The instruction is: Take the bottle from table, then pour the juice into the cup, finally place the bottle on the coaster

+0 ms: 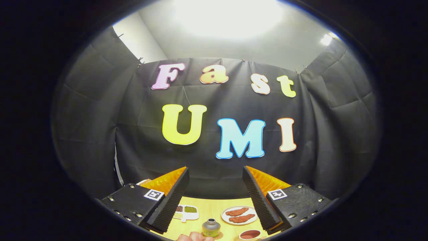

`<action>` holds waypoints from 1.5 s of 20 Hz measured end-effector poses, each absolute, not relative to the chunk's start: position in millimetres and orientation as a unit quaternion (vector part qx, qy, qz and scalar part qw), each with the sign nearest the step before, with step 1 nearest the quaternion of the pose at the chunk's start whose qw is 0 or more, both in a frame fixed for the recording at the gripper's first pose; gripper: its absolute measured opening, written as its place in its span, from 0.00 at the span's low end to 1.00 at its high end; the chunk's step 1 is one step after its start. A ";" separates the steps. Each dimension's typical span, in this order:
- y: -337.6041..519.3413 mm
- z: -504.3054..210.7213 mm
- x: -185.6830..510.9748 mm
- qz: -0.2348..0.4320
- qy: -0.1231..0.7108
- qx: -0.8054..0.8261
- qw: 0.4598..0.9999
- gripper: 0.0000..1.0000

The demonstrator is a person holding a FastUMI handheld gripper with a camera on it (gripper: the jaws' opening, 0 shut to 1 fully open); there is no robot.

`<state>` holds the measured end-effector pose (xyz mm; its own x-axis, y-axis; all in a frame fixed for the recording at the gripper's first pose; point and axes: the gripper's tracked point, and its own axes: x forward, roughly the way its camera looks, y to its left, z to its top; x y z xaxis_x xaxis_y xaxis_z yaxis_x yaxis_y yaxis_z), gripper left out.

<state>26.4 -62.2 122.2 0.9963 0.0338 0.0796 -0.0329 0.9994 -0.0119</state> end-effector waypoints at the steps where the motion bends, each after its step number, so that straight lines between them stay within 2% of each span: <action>1: -66.7 128.5 22.3 0.014 -0.041 -0.013 0.999 0.97; 5: -82.6 130.8 14.7 0.015 -0.043 0.000 0.999 0.97; 11: -127.9 88.5 15.7 0.023 -0.043 -0.041 0.998 0.97; 15: -205.7 -2.8 17.7 0.023 0.006 -0.044 0.999 0.97; 22: -355.3 -169.5 24.6 0.047 0.007 -0.124 0.991 0.96; 27: -397.5 -269.6 29.2 0.054 0.100 -0.070 0.991 0.96; 30: -407.1 -253.8 17.6 0.045 0.089 -0.073 0.992 0.97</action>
